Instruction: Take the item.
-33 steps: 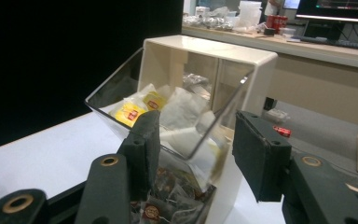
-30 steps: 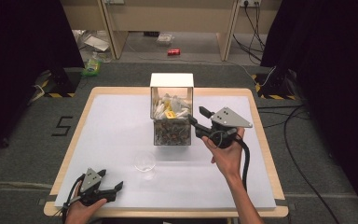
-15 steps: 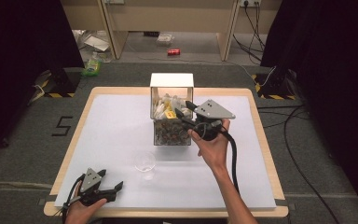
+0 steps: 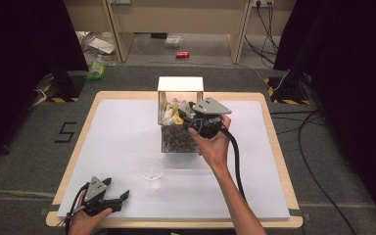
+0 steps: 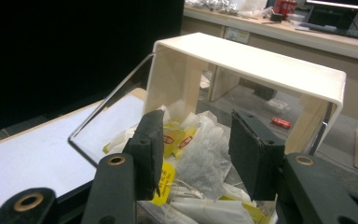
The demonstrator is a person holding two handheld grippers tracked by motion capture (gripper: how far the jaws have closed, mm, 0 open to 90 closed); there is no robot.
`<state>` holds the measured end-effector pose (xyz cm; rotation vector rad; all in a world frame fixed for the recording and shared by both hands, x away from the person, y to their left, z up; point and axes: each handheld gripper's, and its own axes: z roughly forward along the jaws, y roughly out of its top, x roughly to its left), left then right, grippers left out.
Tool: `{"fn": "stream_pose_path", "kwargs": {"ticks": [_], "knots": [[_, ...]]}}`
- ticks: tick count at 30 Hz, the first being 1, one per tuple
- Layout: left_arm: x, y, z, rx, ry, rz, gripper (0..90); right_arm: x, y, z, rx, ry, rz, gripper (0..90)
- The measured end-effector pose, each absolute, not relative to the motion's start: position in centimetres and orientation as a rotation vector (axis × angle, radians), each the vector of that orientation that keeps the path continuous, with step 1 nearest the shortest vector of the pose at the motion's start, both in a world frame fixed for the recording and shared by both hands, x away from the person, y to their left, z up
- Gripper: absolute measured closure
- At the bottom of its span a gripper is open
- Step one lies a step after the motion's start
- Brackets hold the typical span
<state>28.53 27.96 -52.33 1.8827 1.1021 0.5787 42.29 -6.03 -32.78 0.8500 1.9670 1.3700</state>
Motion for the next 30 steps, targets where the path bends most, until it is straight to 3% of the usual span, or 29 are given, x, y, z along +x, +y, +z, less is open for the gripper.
{"fn": "stream_pose_path", "kwargs": {"ticks": [25, 30], "knots": [[28.5, 28.0, -52.3, 1.88, 1.103, 0.579, 14.5, 44.1, -4.4, -33.4, 0.864, 2.029, 1.217, 61.8], [28.5, 28.0, -52.3, 1.88, 1.102, 0.579, 14.5, 44.5, -4.6, -33.6, 0.863, 2.05, 1.19, 66.4]]}}
